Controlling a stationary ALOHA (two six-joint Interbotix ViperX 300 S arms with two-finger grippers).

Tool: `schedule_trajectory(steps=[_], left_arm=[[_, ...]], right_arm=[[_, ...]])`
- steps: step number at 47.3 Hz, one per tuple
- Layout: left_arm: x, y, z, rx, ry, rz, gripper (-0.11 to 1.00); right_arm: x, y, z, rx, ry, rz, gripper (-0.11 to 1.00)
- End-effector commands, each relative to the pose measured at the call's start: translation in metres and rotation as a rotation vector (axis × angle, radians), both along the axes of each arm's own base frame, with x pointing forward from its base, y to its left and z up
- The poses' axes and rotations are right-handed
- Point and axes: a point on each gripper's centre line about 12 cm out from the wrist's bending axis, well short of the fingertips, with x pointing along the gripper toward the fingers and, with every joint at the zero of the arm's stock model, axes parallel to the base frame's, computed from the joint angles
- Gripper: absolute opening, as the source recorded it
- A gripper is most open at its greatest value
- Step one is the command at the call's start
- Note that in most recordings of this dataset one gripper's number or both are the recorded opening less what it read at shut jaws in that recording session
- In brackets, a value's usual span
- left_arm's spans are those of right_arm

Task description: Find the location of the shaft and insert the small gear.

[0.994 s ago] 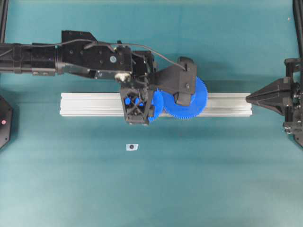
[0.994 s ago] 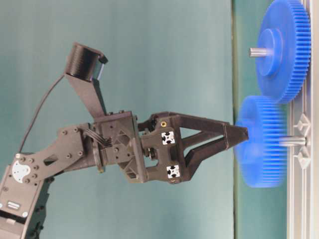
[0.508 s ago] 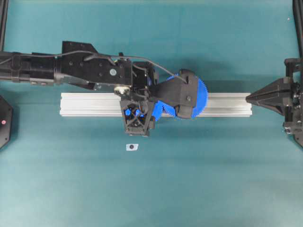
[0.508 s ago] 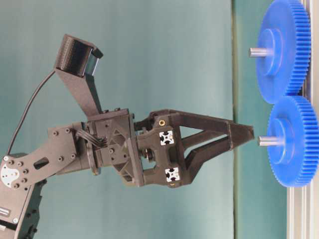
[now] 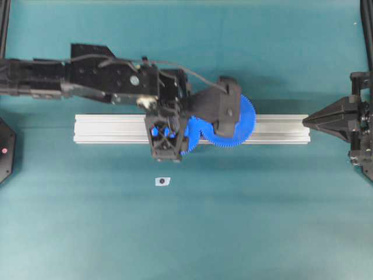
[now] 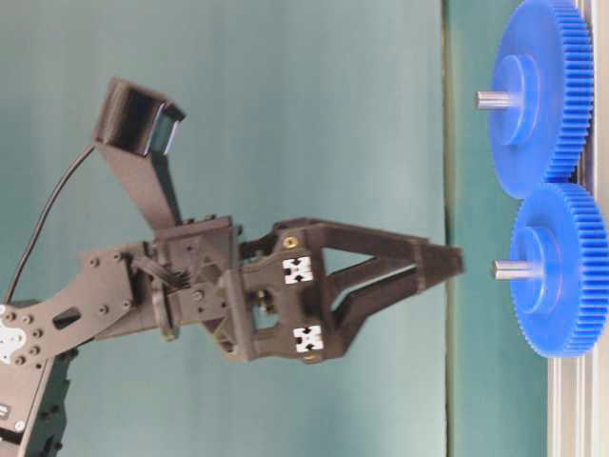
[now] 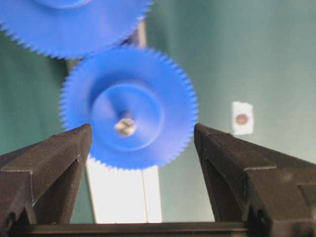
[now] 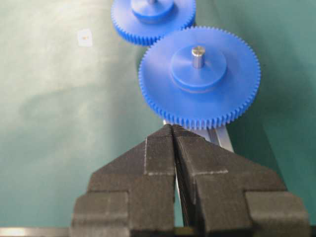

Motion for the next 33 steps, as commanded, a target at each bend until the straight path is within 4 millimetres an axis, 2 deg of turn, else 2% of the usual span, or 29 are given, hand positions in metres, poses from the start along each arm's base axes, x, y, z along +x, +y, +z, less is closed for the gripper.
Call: schedule_trajectory(steps=[1, 33], left_arm=[[-0.004, 0.003, 0.023, 0.007, -0.053, 0.004, 0.79], [-0.017, 0.006, 0.040, 0.009, -0.084, 0.018, 0.79]], right_arm=[[0.003, -0.001, 0.005, 0.005, -0.016, -0.007, 0.04], [0.002, -0.001, 0.005, 0.005, -0.014, -0.007, 0.04]])
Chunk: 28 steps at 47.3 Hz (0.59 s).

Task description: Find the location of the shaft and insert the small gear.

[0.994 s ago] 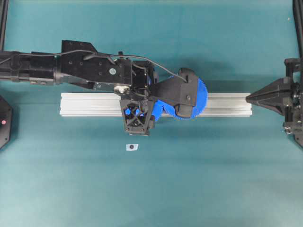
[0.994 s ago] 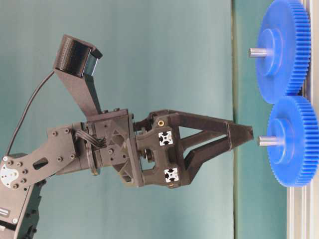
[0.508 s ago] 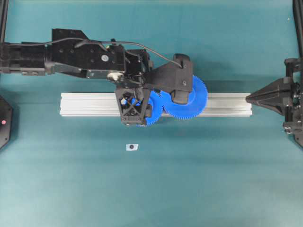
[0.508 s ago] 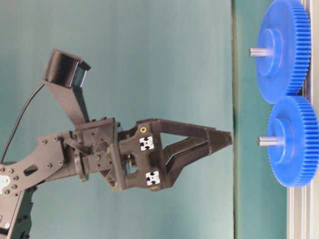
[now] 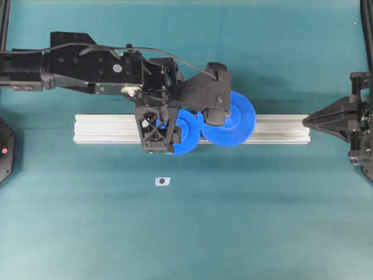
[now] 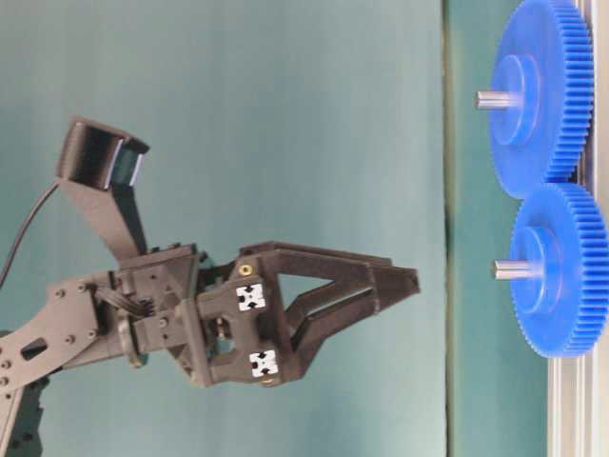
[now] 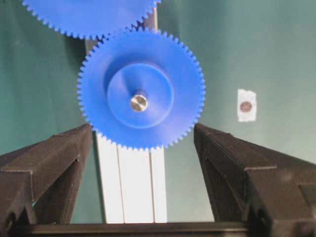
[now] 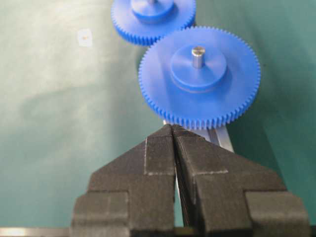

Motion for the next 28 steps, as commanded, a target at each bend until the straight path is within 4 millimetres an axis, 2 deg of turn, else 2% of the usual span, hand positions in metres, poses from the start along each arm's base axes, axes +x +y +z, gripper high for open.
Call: schedule_trajectory(steps=[1, 28], left_arm=[[-0.003, 0.001, 0.023, 0.007, -0.059, 0.005, 0.79], [-0.007, 0.000, 0.038, 0.009, -0.096, 0.007, 0.79]], right_arm=[[0.003, -0.001, 0.005, 0.007, -0.016, -0.007, 0.04], [0.003, -0.001, 0.005, 0.005, -0.016, -0.007, 0.04]])
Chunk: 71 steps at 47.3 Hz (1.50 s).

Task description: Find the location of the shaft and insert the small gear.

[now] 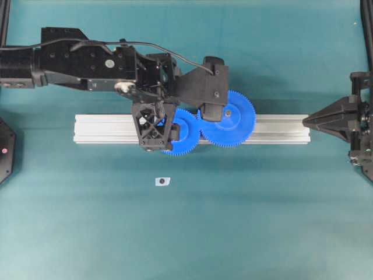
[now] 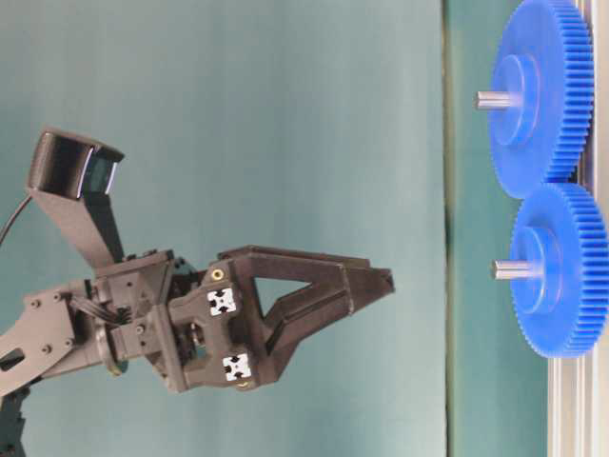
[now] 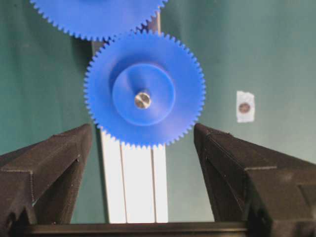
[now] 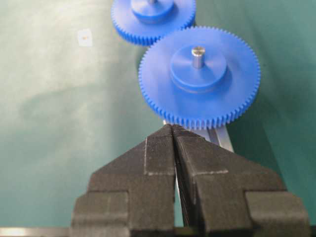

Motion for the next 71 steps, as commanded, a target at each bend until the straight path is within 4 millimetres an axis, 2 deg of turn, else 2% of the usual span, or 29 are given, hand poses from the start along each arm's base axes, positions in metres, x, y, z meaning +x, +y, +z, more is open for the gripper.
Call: schedule_trajectory(steps=[1, 14, 71], left_arm=[[-0.004, 0.000, 0.027, 0.009, -0.070, 0.001, 0.79], [-0.008, 0.000, 0.038, 0.011, -0.096, 0.001, 0.79], [-0.009, 0.000, 0.040, 0.012, -0.101, -0.002, 0.79]], right_arm=[[0.003, -0.001, 0.005, 0.005, -0.016, -0.007, 0.04], [0.003, -0.001, 0.005, 0.005, -0.016, -0.007, 0.04], [0.002, -0.001, 0.004, 0.005, -0.013, -0.007, 0.04]])
